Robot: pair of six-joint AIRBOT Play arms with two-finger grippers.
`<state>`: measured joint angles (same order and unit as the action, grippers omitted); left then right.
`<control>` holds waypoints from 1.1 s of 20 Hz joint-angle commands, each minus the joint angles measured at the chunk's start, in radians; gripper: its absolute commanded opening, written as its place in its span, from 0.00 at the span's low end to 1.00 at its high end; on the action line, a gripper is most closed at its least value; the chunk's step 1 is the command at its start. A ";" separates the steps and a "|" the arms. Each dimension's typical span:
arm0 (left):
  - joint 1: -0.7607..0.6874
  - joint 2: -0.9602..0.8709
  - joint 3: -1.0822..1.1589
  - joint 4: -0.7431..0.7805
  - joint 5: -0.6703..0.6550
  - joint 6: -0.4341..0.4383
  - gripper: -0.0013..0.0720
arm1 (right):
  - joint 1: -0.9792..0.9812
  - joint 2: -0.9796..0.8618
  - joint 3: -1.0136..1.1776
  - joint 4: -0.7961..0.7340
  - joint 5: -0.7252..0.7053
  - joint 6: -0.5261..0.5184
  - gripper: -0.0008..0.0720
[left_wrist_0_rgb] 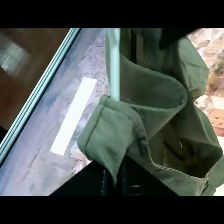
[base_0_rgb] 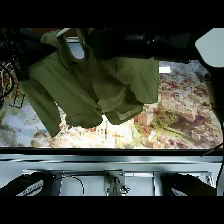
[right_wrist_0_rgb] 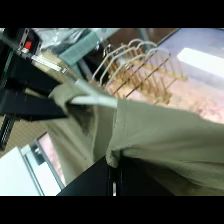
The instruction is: Fold the shirts.
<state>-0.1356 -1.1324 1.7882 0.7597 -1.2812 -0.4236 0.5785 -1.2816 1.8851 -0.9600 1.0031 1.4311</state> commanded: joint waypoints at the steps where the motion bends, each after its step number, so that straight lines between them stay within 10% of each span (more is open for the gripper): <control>1: 0.000 -0.003 0.000 0.001 0.016 -0.009 0.09 | 0.030 -0.005 0.000 -0.034 0.047 -0.003 0.26; 5: 0.000 -0.003 0.000 0.001 0.017 -0.009 0.09 | -0.010 0.057 0.000 -0.087 0.037 -0.018 0.64; 14: 0.000 -0.003 0.000 0.000 0.016 -0.015 0.09 | -0.260 0.219 0.000 -0.601 0.109 0.105 0.64; 18: 0.000 -0.008 0.000 0.000 0.013 -0.020 0.09 | -0.491 0.092 0.000 -0.298 0.128 -0.016 0.65; 19: 0.000 -0.008 0.000 0.000 0.013 -0.020 0.09 | -0.523 0.060 0.000 -0.173 0.140 -0.076 0.82; 22: 0.000 -0.009 0.000 0.000 0.014 -0.020 0.09 | -0.516 0.005 0.000 0.098 0.205 -0.472 0.85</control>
<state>-0.1356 -1.1400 1.7878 0.7597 -1.2667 -0.4423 0.1009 -1.2213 1.8851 -1.1397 1.1473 1.2911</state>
